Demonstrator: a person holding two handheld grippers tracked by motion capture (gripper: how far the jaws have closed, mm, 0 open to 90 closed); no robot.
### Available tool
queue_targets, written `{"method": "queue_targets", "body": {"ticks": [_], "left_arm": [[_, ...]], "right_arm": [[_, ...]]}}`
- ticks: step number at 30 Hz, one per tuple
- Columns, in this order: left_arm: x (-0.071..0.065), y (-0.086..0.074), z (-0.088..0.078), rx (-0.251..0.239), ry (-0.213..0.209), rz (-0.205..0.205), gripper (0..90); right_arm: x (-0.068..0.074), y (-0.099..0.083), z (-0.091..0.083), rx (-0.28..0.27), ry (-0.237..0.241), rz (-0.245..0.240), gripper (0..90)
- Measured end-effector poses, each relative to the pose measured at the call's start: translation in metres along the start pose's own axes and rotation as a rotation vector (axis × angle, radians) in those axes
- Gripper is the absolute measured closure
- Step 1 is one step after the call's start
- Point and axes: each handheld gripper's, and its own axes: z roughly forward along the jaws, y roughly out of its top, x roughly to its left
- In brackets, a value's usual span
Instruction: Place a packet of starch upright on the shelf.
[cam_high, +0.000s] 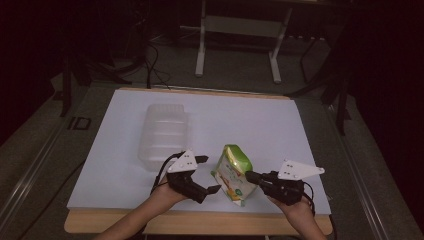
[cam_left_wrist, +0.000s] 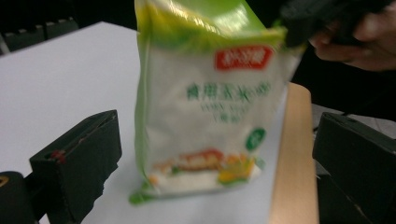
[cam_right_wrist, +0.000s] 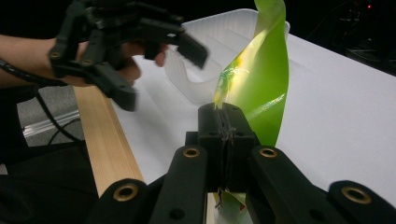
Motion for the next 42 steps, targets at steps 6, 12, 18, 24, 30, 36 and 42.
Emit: {"method": "queue_targets", "body": {"ticks": [6,12,18,24,30,36,42], "left_arm": [[0.015,0.012,0.023,-0.036,-0.067,-0.002,1.5],[0.026,0.015,0.037,-0.027,-0.124,0.043,1.5],[0.038,0.011,0.050,-0.010,-0.239,0.026,1.3],[0.039,0.007,0.056,-0.002,-0.285,0.051,14.5],[0.033,0.007,0.058,0.027,-0.232,0.089,31.9],[0.027,0.005,0.059,0.048,-0.226,0.113,60.8],[0.027,0.002,0.058,0.047,-0.235,0.101,77.0]], "right_arm": [[0.002,0.001,0.001,0.005,0.000,-0.013,87.9],[0.003,0.004,0.003,0.019,0.019,-0.034,88.0],[0.004,0.008,0.007,0.034,0.038,-0.043,88.0],[0.001,0.008,0.005,0.039,0.039,-0.033,88.0],[-0.002,0.007,0.007,0.043,0.037,-0.019,88.0],[-0.005,0.004,0.010,0.050,0.023,-0.002,88.0],[-0.010,0.001,0.006,0.036,0.010,0.037,87.9]]}}
